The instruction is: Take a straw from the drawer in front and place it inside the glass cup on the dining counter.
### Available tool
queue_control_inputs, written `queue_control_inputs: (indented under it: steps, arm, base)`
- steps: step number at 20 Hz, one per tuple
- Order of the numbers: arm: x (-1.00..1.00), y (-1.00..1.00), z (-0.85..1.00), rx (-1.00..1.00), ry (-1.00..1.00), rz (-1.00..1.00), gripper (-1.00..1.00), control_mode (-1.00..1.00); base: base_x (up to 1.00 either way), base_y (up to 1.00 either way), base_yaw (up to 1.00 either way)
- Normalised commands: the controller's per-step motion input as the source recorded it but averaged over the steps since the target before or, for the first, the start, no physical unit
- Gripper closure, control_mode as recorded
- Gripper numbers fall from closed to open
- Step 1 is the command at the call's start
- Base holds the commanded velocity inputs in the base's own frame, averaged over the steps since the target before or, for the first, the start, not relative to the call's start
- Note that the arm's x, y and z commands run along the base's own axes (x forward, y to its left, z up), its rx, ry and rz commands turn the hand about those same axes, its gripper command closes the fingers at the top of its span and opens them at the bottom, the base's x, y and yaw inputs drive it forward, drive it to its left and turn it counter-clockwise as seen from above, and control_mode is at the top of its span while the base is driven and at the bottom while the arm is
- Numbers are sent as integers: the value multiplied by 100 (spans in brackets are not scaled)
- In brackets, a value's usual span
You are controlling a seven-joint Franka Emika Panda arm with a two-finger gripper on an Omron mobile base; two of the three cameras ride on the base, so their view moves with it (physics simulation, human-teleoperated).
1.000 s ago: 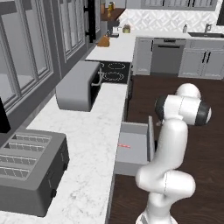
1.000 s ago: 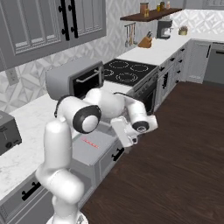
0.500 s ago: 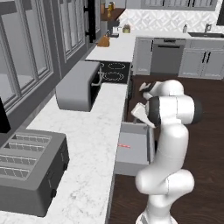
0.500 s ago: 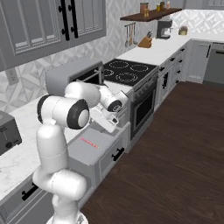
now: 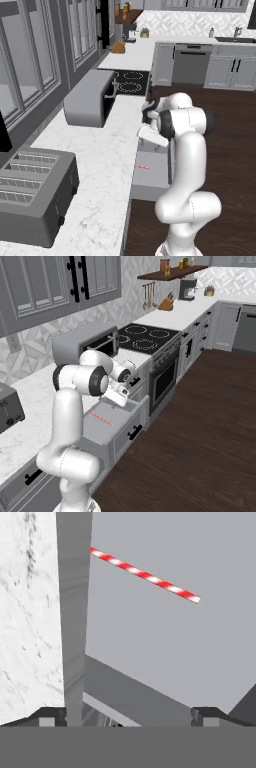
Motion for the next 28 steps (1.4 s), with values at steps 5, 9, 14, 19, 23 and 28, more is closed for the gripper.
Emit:
queue_control_inputs:
  steps: [5,9,14,19,23,28]
  arm:
    - [12,2,-63,-3,0,0,-100,-100]
    - [1,0,-46,0,0,0,-100,-100]
    - [3,0,-49,1,1,0,-100,-100]
    - [7,-10,-53,0,7,0,-100,-100]
    - [4,-38,-47,1,5,2,-100,-100]
    - [-21,-64,-34,11,-5,6,-100,-100]
  base:
    - [0,0,0]
    - [0,0,0]
    - [0,0,0]
    - [0,0,0]
    - [0,0,0]
    - [0,0,0]
